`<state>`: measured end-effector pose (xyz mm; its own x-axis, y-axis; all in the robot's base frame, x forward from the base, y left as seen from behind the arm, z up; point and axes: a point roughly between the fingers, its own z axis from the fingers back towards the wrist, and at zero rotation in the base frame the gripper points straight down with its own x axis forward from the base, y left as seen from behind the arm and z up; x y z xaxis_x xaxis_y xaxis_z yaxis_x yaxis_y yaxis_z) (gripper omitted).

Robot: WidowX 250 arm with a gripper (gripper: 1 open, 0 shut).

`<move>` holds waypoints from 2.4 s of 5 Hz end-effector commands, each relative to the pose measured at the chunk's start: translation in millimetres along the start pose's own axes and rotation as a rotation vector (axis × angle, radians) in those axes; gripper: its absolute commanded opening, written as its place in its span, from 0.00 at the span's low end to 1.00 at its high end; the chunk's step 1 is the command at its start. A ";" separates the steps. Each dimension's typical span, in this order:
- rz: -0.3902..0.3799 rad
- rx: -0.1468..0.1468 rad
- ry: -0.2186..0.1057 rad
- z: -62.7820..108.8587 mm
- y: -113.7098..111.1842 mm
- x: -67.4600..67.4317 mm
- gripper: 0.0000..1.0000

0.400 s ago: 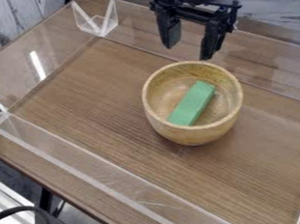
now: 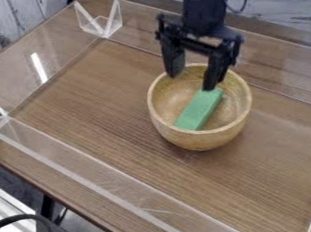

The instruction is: Remove the green block from inside the brown bowl and put it on the table

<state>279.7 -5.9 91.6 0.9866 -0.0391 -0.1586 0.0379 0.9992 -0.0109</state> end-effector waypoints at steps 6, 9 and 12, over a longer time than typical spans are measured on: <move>-0.069 -0.007 -0.058 -27.5 -10.6 20.1 0.00; -0.095 -0.020 -0.149 10.6 -18.4 31.4 0.00; -0.115 -0.025 -0.107 -16.9 -19.7 49.9 0.00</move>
<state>314.1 -25.2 51.0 0.9829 -0.1453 -0.1132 0.1401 0.9887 -0.0533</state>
